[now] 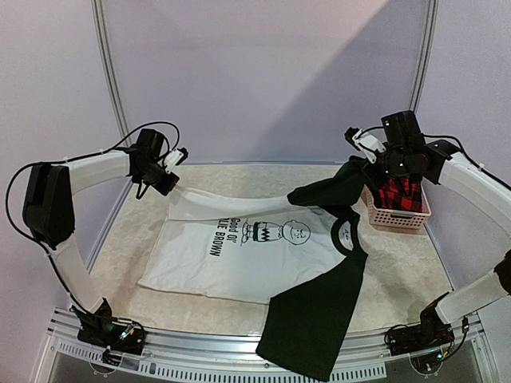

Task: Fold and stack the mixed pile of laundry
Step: Fold the flattened T-shirt at the center of the board.

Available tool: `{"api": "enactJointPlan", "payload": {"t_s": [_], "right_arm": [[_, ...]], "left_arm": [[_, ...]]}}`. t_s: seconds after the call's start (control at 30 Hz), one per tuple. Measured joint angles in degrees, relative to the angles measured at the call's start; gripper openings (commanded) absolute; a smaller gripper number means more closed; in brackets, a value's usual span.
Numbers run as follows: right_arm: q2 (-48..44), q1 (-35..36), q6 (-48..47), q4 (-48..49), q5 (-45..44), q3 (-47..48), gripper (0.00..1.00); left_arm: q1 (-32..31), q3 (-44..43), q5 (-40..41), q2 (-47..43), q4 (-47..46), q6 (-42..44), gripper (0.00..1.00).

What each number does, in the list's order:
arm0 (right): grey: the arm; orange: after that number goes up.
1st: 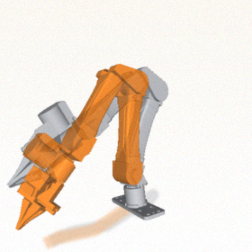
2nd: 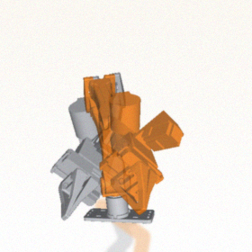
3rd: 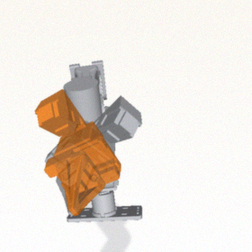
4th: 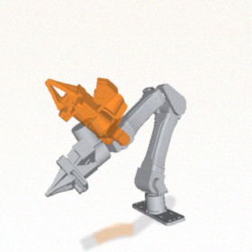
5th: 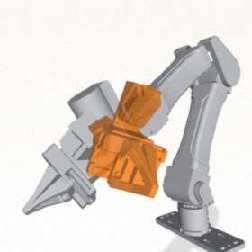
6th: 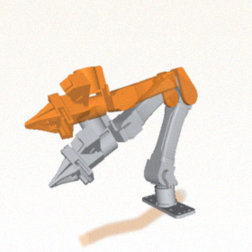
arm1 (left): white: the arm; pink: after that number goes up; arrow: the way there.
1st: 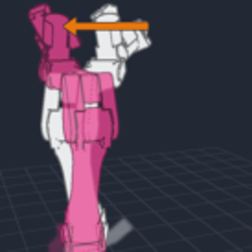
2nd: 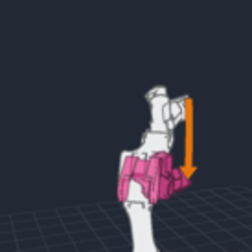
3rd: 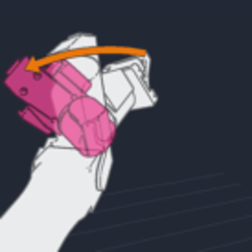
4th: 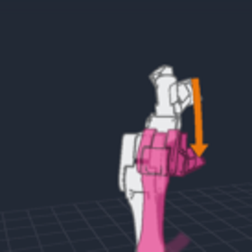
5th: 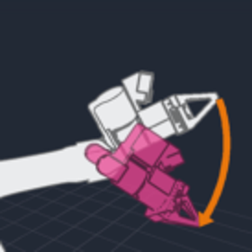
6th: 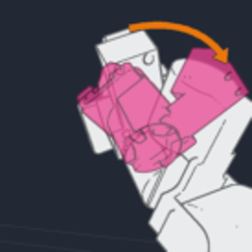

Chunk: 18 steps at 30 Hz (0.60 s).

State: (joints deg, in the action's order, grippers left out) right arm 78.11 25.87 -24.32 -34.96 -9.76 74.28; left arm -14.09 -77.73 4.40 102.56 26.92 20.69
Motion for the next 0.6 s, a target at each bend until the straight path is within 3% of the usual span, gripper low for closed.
{"api": "enactJointPlan", "payload": {"t_s": [0.6], "right_arm": [[0.0,0.0,0.1,-0.9,5.9,-6.0,0.00]], "left_arm": [[0.0,-2.1,0.6,-0.9,-0.2,2.9,0.00]]}}
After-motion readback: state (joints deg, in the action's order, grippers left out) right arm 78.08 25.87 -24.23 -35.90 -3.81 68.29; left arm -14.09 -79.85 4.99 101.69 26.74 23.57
